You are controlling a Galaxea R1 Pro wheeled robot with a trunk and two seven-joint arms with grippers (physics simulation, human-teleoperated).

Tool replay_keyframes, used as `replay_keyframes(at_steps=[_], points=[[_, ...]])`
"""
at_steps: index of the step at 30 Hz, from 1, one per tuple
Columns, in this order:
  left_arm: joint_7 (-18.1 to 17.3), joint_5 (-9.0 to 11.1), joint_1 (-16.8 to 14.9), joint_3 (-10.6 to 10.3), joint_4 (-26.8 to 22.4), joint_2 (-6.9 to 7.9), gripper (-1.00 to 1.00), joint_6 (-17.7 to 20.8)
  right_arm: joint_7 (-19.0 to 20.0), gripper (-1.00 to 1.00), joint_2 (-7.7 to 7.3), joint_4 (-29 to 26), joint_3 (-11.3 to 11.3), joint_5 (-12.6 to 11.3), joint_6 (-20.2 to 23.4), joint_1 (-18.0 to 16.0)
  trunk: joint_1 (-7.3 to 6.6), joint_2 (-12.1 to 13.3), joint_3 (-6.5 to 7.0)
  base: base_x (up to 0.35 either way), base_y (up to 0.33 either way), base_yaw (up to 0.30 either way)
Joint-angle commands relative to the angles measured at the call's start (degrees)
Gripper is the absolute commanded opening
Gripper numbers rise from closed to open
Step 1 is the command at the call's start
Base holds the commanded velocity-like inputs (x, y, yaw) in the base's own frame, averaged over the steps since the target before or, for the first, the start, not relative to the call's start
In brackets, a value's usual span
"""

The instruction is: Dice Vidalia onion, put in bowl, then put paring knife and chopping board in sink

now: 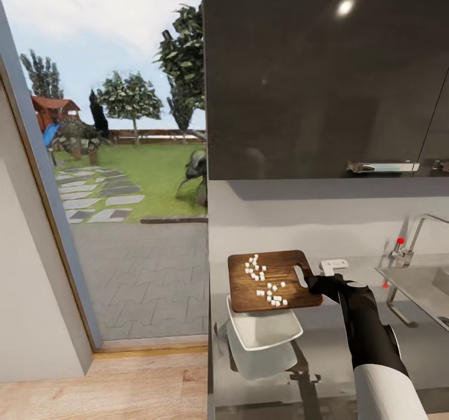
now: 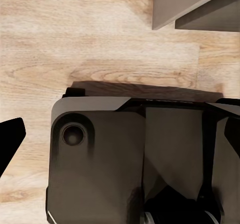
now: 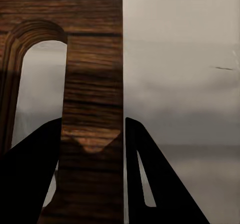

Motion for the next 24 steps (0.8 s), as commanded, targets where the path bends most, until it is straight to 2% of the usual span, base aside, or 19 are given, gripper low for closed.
replay_keyframes(at_steps=[1,24], points=[[-0.4,0.6,-0.1,-0.5,0.3,-0.04,1.0,-0.3,0.6,-1.0,0.07,-0.1,-0.2,0.5,0.1,0.0,0.02,0.0,-0.03,0.0,0.0,0.0],[-0.4,0.6,-0.1,-0.5,0.3,-0.04,1.0,-0.3,0.6,-1.0,0.14,0.0,-0.2,0.4,-3.1,0.0,0.02,0.0,-0.03,0.0,0.0,0.0]])
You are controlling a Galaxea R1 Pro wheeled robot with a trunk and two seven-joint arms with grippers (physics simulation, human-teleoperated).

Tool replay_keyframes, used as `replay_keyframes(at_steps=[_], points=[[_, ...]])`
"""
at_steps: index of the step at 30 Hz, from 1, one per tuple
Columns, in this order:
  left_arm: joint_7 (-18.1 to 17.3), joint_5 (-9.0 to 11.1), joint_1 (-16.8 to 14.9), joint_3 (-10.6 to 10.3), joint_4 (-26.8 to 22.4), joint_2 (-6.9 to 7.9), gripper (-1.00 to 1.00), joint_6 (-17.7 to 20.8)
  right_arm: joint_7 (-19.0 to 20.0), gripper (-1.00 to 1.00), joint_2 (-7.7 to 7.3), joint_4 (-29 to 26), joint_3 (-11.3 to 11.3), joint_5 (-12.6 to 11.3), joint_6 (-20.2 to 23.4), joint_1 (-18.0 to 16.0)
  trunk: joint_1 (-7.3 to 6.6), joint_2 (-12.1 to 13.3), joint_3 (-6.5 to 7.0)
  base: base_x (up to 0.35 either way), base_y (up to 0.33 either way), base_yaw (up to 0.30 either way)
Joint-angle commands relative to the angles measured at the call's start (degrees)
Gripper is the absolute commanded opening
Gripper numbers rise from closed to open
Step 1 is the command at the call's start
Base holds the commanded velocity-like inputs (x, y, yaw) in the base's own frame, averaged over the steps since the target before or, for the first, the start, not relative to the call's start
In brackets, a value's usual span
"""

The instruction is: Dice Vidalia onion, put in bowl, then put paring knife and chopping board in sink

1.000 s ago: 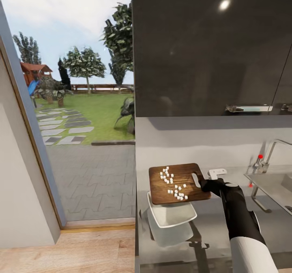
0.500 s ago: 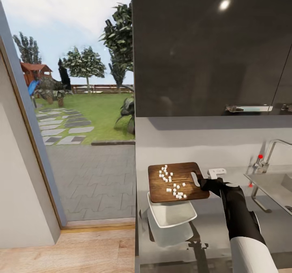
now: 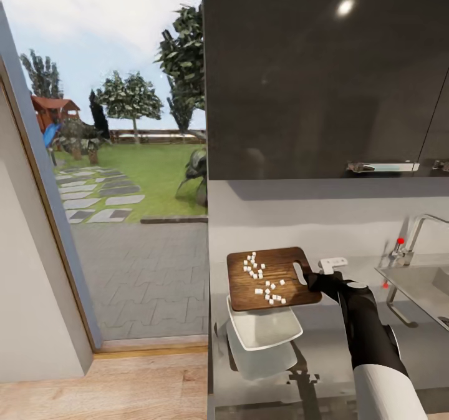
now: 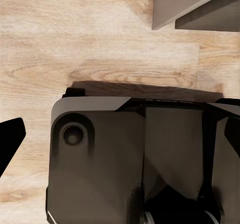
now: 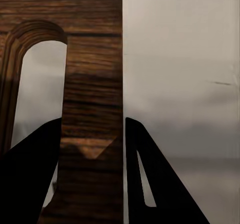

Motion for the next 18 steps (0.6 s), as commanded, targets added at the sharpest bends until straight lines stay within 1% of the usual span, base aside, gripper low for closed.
replay_keyframes(at_steps=[1,18], points=[[-0.4,0.6,-0.1,-0.5,0.3,-0.04,1.0,-0.3,0.6,-1.0,0.05,-0.1,-0.2,0.5,-0.1,0.0,0.02,0.0,-0.03,0.0,0.0,0.0],[-0.4,0.6,-0.1,-0.5,0.3,0.03,1.0,-0.3,0.6,-1.0,0.11,0.1,-0.2,0.5,-0.7,0.0,0.02,0.0,-0.03,0.0,0.0,0.0]])
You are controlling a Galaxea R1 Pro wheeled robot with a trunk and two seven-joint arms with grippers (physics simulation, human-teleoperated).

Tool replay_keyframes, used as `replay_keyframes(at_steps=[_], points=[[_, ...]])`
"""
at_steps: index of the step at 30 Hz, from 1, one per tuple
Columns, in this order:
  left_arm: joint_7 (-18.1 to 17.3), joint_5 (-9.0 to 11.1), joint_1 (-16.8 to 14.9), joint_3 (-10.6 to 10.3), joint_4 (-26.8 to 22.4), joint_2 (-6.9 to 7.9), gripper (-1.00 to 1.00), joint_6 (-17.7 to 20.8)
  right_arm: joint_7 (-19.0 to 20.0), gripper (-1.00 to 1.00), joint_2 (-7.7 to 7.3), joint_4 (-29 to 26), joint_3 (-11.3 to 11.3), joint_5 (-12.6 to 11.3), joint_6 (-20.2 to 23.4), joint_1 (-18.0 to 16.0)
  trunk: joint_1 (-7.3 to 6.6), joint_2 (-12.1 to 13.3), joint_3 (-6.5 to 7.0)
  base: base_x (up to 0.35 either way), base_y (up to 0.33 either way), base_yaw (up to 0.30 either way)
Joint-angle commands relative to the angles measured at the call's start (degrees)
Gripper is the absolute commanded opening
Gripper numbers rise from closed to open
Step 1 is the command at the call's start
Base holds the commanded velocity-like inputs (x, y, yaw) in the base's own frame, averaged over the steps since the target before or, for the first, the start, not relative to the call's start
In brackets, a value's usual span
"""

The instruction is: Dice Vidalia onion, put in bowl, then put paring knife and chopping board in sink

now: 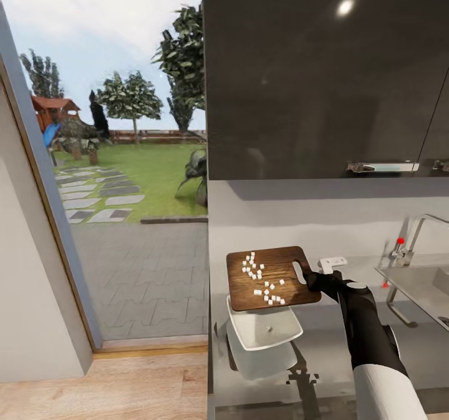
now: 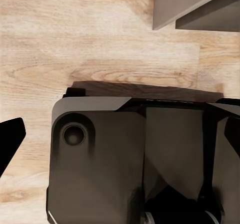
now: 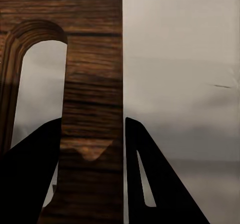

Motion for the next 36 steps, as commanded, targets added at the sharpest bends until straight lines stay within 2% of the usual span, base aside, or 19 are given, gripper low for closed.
replay_keyframes(at_steps=[1,8,17,25,36], points=[[-0.4,0.6,-0.1,-0.5,0.3,-0.03,1.0,-0.3,0.6,-1.0,0.07,0.0,-0.2,0.6,0.1,0.0,0.02,0.0,-0.03,0.0,0.0,0.0],[-0.4,0.6,-0.1,-0.5,0.3,-0.03,1.0,-0.3,0.6,-1.0,0.07,0.2,-0.2,0.5,-0.1,0.0,0.02,0.0,-0.03,0.0,0.0,0.0],[-0.4,0.6,-0.1,-0.5,0.3,-0.03,1.0,-0.3,0.6,-1.0,0.07,0.6,-0.2,0.4,-3.4,0.0,0.02,0.0,-0.03,0.0,0.0,0.0],[-0.4,0.6,-0.1,-0.5,0.3,-0.03,1.0,-0.3,0.4,-1.0,-0.01,0.6,-0.8,-4.5,-3.5,0.0,0.02,0.0,-0.03,0.0,0.0,0.0],[-0.4,0.6,-0.1,-0.5,0.3,-0.03,1.0,-0.3,0.4,-1.0,-0.02,0.6,-0.8,-5.1,-3.6,0.0,0.02,0.0,-0.03,0.0,0.0,0.0]])
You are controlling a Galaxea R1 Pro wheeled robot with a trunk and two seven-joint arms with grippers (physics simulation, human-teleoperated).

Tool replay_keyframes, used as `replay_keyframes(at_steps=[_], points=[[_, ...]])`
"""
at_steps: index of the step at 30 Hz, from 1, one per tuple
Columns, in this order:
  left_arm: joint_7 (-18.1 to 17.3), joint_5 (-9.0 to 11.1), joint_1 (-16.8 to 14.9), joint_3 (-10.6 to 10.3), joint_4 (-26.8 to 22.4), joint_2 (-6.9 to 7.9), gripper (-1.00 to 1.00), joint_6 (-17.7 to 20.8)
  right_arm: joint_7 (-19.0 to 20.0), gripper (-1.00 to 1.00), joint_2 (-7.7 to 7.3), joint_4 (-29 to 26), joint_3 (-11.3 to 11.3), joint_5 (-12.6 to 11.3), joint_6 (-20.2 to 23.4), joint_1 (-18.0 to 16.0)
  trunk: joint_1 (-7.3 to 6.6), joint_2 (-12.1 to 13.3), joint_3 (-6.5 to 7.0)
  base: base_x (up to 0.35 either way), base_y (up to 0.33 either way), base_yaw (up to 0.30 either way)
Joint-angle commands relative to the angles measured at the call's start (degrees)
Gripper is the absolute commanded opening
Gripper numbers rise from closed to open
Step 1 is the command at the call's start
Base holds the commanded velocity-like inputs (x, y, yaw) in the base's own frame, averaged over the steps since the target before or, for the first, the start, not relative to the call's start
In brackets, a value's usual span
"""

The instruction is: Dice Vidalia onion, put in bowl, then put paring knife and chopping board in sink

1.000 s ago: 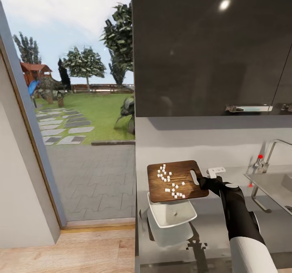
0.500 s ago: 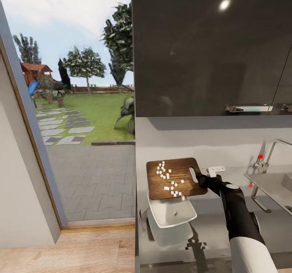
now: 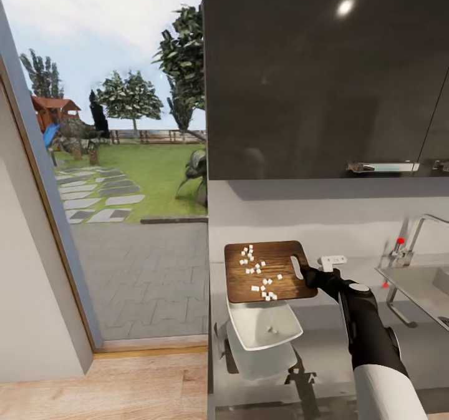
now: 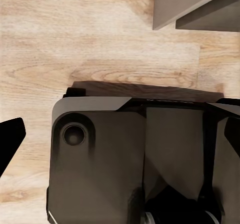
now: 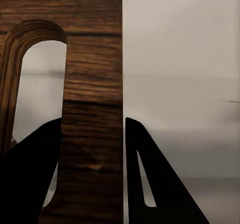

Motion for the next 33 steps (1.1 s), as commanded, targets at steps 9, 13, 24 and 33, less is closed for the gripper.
replay_keyframes(at_steps=[9,13,24,33], points=[[-0.4,0.6,-0.1,-0.5,0.3,-0.04,1.0,-0.4,0.6,-1.0,-0.02,-0.1,-0.3,0.6,-2.1,0.0,0.02,0.0,-0.03,0.0,0.0,0.0],[-0.4,0.6,-0.1,-0.5,0.3,-0.04,1.0,-0.4,0.6,-1.0,-0.06,0.0,-0.3,0.6,-2.7,0.0,0.02,0.0,-0.03,0.0,0.0,0.0],[-0.4,0.6,-0.1,-0.5,0.3,-0.04,1.0,-0.4,0.7,-1.0,-0.61,0.9,-1.7,0.6,-6.3,0.0,0.02,0.0,-0.03,0.0,0.0,0.0],[-0.4,0.6,-0.1,-0.5,0.3,-0.04,1.0,-0.4,0.8,-1.0,-1.06,2.1,-4.3,0.5,-8.8,0.0,0.02,0.0,-0.03,0.0,0.0,0.0]])
